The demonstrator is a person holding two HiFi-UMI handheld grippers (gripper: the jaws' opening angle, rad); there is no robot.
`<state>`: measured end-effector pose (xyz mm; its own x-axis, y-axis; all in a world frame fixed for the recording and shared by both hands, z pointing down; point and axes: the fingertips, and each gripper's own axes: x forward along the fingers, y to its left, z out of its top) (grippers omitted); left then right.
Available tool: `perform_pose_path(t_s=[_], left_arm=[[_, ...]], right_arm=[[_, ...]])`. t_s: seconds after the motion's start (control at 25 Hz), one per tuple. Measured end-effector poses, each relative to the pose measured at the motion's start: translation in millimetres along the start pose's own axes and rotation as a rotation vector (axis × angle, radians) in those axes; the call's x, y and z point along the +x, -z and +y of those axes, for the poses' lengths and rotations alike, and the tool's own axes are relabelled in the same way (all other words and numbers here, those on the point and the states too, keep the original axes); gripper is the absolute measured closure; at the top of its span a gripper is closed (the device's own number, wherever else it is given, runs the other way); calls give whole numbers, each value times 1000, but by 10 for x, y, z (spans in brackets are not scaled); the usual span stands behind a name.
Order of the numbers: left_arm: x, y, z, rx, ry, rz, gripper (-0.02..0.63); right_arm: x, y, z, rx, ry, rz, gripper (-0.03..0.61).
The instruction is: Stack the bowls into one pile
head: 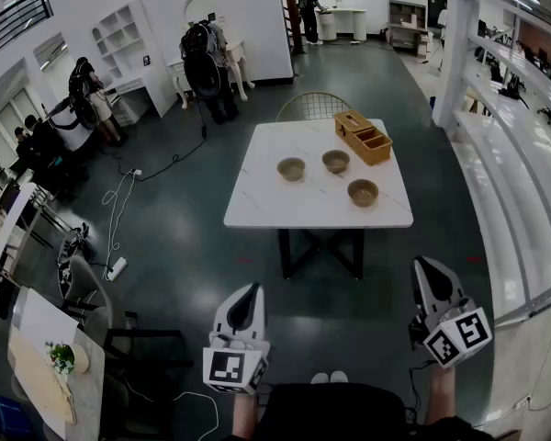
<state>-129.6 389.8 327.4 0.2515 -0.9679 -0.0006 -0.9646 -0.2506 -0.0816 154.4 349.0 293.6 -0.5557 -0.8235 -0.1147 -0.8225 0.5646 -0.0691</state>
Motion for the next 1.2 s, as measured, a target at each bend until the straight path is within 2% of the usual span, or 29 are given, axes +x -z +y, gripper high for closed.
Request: perform_pose_path(t_s=[0.24, 0.72, 1.2], left_arm=[[79, -3, -70, 4, 37, -18, 600], [229, 98, -163, -19, 17, 21, 600], [293, 174, -317, -40, -42, 41, 600]], right_arm=[[26, 6, -96, 36, 6, -9, 565], [43, 79, -335, 63, 21, -2, 565], [132, 120, -601, 94, -24, -15, 565]])
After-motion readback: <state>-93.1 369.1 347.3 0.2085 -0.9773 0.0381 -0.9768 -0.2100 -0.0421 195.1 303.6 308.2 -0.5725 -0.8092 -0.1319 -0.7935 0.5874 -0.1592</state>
